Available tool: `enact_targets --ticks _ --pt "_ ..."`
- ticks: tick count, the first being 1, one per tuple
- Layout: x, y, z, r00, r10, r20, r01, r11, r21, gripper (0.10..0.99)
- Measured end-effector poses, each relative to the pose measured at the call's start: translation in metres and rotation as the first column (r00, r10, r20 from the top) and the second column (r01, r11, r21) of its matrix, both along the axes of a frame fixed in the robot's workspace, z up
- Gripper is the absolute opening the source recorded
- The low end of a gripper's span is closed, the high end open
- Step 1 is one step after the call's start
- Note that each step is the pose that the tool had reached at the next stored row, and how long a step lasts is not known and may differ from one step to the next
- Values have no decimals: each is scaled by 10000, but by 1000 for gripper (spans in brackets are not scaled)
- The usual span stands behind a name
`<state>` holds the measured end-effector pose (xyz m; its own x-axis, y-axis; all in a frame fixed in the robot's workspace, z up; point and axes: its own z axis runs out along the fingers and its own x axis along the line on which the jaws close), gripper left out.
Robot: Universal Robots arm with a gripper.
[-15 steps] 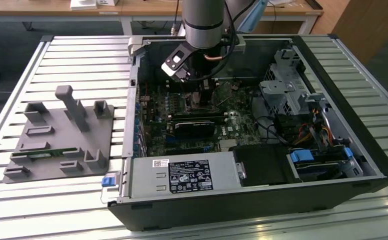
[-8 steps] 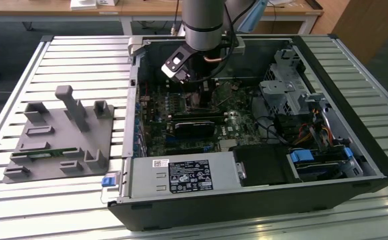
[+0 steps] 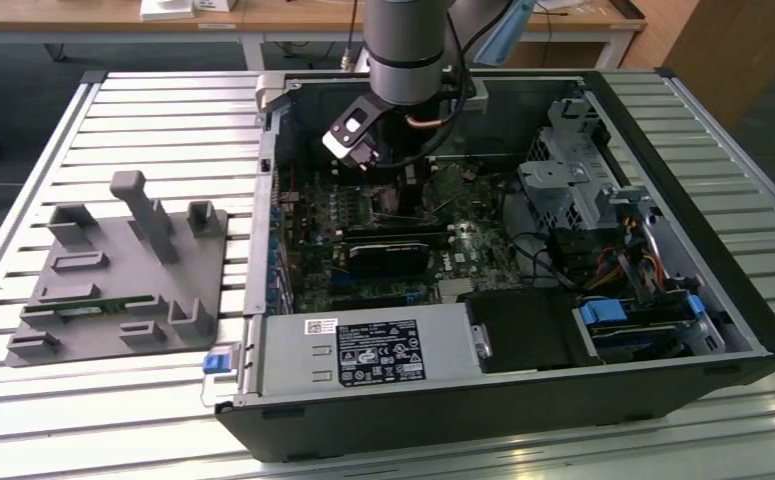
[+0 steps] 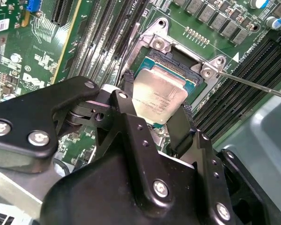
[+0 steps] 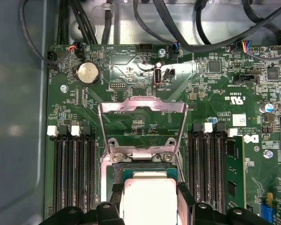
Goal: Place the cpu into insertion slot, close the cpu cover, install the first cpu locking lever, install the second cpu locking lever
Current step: 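Place the cpu into insertion slot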
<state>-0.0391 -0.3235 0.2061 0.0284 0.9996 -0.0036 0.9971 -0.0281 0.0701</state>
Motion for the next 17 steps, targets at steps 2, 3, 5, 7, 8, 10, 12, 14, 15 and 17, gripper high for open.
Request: enact_targets --ticks 2,3,5,7,8,10,12,14,15,17 --pt "0 8 -18 10000 -4 0 4 10000 -6 533" --pt "0 14 -26 10000 -5 -1 5 10000 -12 533" --pt "0 30 -42 10000 -5 -1 5 10000 -19 533" --pt "0 47 -55 10000 -4 1 4 10000 -18 533" --pt "0 48 -60 10000 -4 1 4 10000 -16 533" --pt "0 49 -70 10000 -3 0 3 10000 -18 533" --pt "0 49 -81 10000 -4 0 4 10000 -17 533" --pt "0 49 -91 10000 -4 0 4 10000 -18 533" --pt "0 48 -95 10000 -4 -1 4 10000 -19 533" --pt "-1 49 -100 10000 -4 -1 4 10000 -19 533"
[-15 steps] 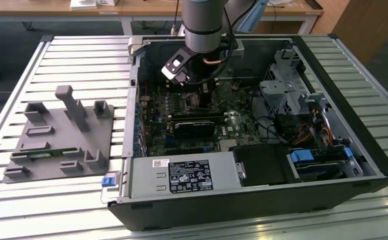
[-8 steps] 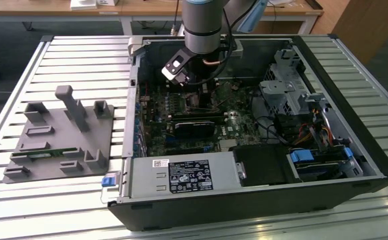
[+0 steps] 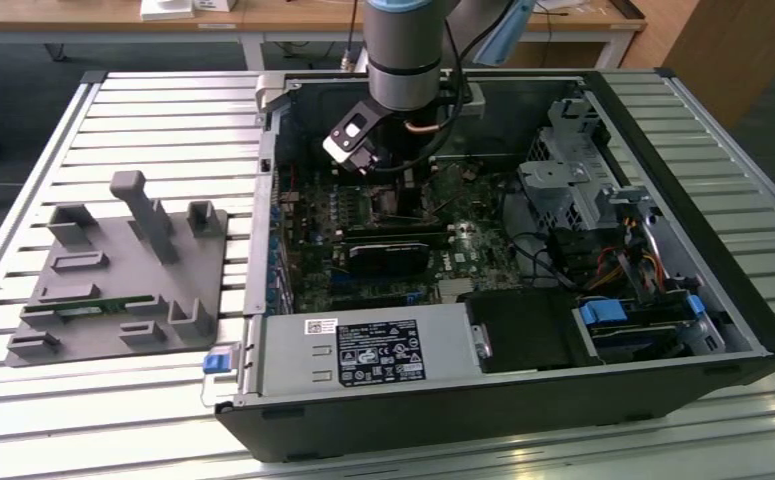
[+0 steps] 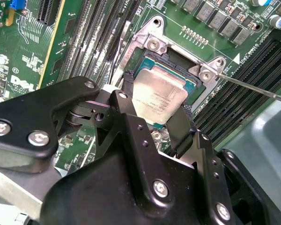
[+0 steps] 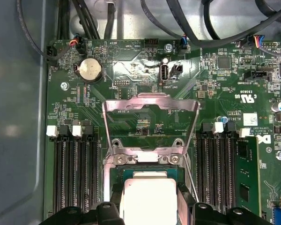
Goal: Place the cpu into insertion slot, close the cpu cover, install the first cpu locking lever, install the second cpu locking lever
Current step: 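Place the cpu into insertion slot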
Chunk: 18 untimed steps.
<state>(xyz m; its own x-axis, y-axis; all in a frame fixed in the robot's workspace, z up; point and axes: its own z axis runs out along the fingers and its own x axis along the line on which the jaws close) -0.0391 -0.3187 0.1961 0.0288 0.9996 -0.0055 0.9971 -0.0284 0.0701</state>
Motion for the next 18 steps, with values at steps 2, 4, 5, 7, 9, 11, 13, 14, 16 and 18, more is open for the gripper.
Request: enact_targets --ticks 2,4,5,7,9,11,13,14,16,18 --pt "0 0 -6 10000 0 1 0 10000 1 533" --pt "0 0 -13 10000 0 1 0 10000 1 533" --pt "0 0 -15 10000 0 0 0 10000 0 533" --pt "0 0 -19 10000 0 -1 0 10000 -1 533" --pt "0 0 -21 10000 0 -1 0 10000 -1 533" --pt "0 0 -22 10000 0 1 0 10000 1 533" --pt "0 0 -22 10000 1 0 -1 10000 0 533" --pt "0 0 -22 10000 1 0 -1 10000 0 533" --pt "0 0 -23 10000 1 1 -1 10000 0 533" --pt "0 0 -23 10000 0 0 0 10000 0 533"
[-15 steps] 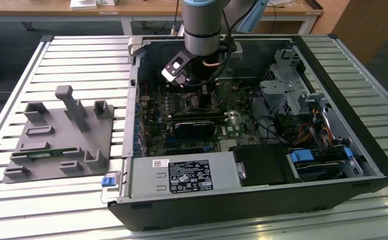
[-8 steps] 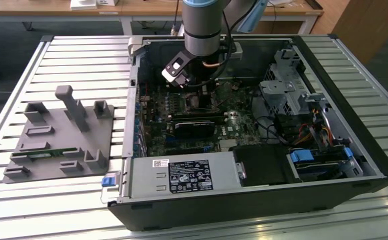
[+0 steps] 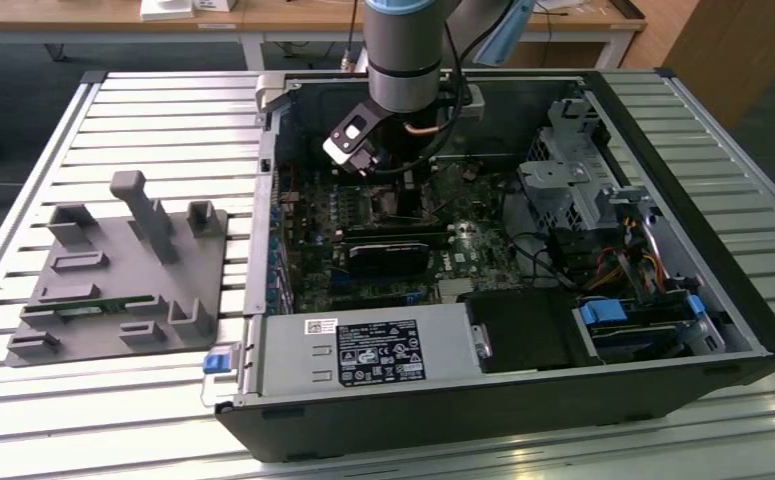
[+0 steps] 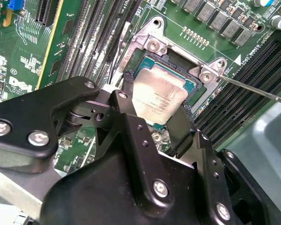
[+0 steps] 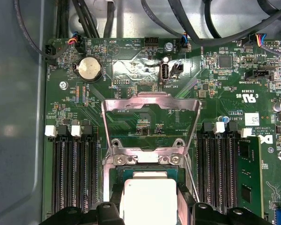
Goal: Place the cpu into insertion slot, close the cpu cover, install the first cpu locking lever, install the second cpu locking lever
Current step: 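Place the cpu into insertion slot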
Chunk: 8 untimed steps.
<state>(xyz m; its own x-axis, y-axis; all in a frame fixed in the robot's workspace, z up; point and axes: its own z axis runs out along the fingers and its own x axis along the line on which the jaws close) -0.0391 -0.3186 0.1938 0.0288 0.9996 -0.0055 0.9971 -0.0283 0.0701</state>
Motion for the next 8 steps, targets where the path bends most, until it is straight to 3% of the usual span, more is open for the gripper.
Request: enact_targets --ticks 4,5,8 --pt "0 0 -1 10000 0 1 0 10000 1 545" --pt "0 0 -1 10000 0 0 0 10000 0 612" --pt "0 9 -2 10000 -2 2 2 10000 3 612"
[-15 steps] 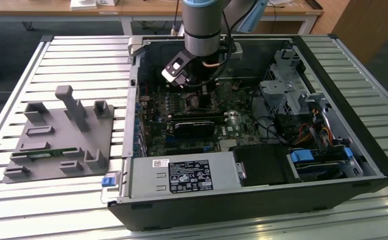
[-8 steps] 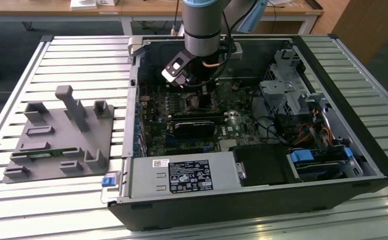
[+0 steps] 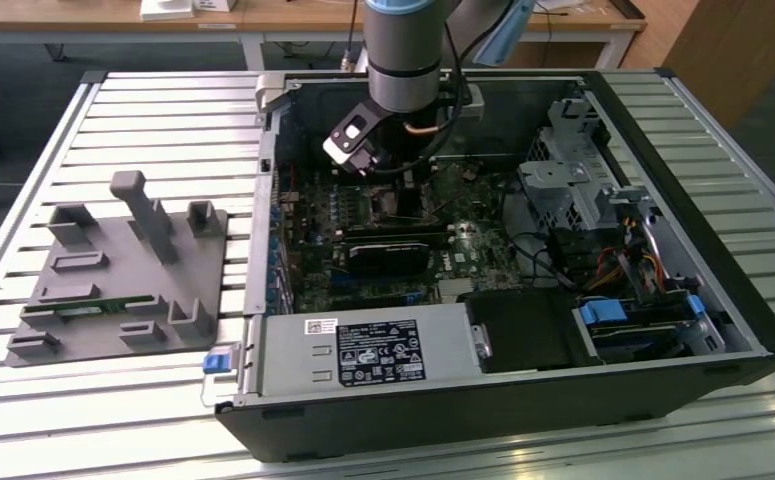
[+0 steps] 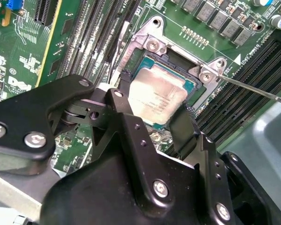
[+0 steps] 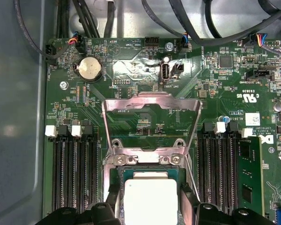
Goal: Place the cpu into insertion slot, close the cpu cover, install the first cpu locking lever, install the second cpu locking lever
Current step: 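Place the cpu into insertion slot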
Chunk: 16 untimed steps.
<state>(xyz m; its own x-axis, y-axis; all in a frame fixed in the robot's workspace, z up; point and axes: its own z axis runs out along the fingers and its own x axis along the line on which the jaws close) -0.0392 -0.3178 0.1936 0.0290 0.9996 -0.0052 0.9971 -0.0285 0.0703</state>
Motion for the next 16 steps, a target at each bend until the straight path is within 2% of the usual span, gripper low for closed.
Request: enact_targets --ticks 4,10,16 --pt "0 38 0 10000 1 -2 -1 10000 -2 612" --pt "0 41 2 10000 2 -3 -2 10000 -8 612" --pt "0 40 87 10000 1 -4 -1 10000 -7 612"
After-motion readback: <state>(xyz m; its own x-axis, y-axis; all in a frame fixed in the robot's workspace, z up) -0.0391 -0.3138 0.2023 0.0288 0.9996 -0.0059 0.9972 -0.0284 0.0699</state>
